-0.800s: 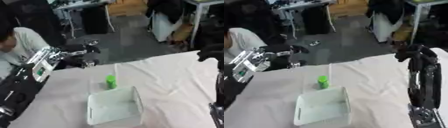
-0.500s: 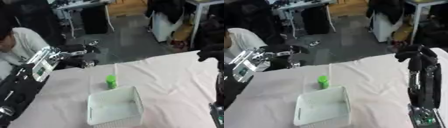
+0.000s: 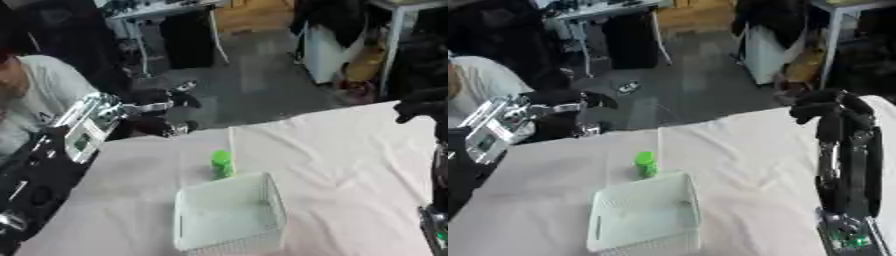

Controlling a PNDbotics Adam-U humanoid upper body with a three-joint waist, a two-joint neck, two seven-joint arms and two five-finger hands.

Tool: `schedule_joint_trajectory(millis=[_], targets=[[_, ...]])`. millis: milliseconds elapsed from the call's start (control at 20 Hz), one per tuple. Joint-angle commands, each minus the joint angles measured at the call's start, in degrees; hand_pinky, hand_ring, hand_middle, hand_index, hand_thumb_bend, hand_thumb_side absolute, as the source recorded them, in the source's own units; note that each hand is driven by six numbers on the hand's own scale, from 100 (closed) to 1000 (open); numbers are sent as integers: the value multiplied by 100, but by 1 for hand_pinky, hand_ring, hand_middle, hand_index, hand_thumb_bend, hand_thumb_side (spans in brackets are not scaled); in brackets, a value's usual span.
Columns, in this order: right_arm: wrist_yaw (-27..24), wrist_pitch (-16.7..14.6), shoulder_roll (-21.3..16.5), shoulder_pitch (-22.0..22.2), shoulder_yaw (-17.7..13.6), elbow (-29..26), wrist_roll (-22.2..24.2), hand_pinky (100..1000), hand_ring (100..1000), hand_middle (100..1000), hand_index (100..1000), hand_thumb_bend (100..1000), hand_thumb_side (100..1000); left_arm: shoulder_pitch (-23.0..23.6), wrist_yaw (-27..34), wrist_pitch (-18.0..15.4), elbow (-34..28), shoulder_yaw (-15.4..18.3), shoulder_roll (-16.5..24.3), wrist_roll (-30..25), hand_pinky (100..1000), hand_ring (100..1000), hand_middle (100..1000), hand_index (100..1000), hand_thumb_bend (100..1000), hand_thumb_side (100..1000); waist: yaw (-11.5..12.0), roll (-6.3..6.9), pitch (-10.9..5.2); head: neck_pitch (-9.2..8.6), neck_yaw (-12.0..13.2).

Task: Pick up objects on the table and place them in the box.

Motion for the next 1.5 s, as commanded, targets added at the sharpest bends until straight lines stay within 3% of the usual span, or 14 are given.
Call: schedule_joint_trajectory(millis=[50,100,350,700,900,1150,1500], targets=[[-21,-1,-13,-71,17,-44,33,390,517,544,554,100,1000,-364,-228,-217,195,-185,104,-536,981,965,995,1000,411,1000,12,-35,-74,-21,26],[-23,-2,-13,-68,17,-42,36,390,517,544,554,100,1000,-458,-289,-312,273,-229,60,-686,983,967,992,1000,458,1000,12,-37,-75,-22,33],[-23,-4,4,-66,14,-43,36,390,517,544,554,100,1000,-703,-476,-603,603,-259,-103,-979,984,968,991,1000,500,994,5,-37,-80,-25,56],[-31,-7,25,-72,16,-49,40,391,517,544,554,100,1000,-930,-1089,-1049,972,-323,-234,-1153,1000,1000,1000,1000,761,891,-20,-28,-87,-27,67],[-36,-9,33,-73,24,-48,47,390,517,544,554,100,1000,-1110,-1647,-1496,1179,-389,-303,-1159,1000,1000,1000,1000,829,881,-31,-22,-86,-20,73],[-45,-11,59,-81,25,-60,49,391,517,544,554,100,1000,-1241,-2132,-1943,1573,-329,-399,-962,1000,1000,999,1000,821,868,-60,-15,-78,-17,116],[-75,-17,98,-91,45,-78,67,390,517,544,553,100,1000,-1306,-2299,-2272,1990,-215,-528,-728,1000,1000,1000,1000,789,855,-121,-1,-51,-104,94]])
